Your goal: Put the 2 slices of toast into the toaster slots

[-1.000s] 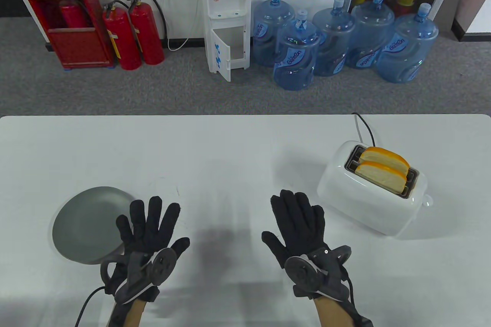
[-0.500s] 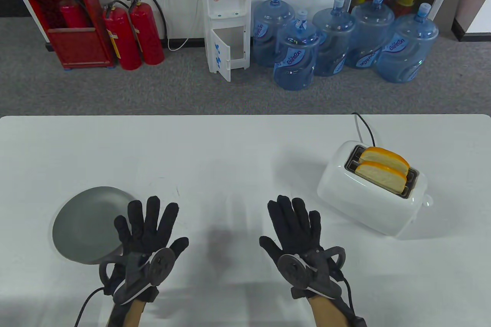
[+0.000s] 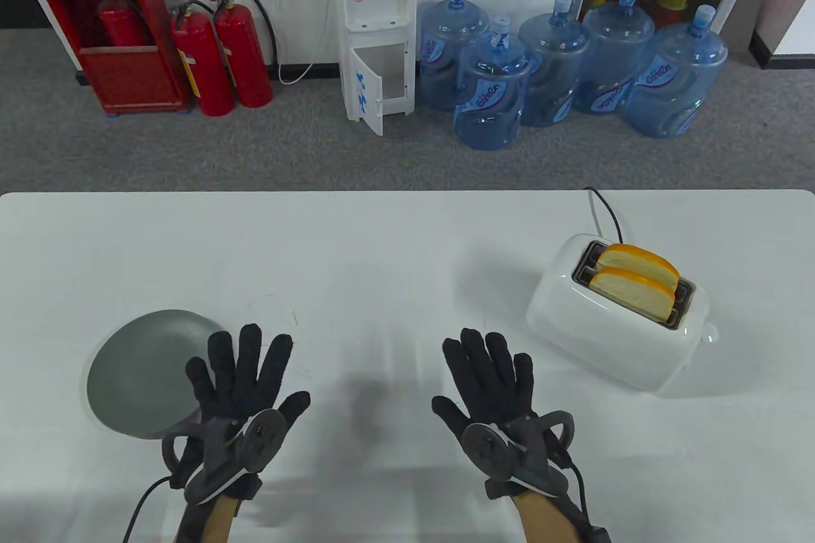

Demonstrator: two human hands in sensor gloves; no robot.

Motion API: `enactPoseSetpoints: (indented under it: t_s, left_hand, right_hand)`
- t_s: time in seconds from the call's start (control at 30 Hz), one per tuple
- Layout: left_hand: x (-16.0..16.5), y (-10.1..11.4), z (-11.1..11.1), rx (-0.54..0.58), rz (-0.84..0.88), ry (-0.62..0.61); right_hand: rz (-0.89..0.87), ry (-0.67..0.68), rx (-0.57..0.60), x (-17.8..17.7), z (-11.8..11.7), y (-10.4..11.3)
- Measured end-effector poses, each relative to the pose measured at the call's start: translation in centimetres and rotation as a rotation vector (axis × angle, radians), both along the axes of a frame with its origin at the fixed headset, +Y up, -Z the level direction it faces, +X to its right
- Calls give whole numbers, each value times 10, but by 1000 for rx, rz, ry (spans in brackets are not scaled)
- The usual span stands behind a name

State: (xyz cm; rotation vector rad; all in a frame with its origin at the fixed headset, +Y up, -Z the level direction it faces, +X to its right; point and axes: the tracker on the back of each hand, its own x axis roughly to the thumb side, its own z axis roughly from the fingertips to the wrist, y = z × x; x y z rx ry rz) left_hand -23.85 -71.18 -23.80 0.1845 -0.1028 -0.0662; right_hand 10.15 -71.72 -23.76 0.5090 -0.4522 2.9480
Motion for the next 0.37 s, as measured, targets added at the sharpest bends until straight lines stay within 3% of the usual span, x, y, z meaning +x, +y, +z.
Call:
enactPoseSetpoints:
  t_s: [0.37]
  left_hand:
    - [1,1,1,-2,-4,-4]
  right_hand:
    - [-12,3,-5,2,2,0]
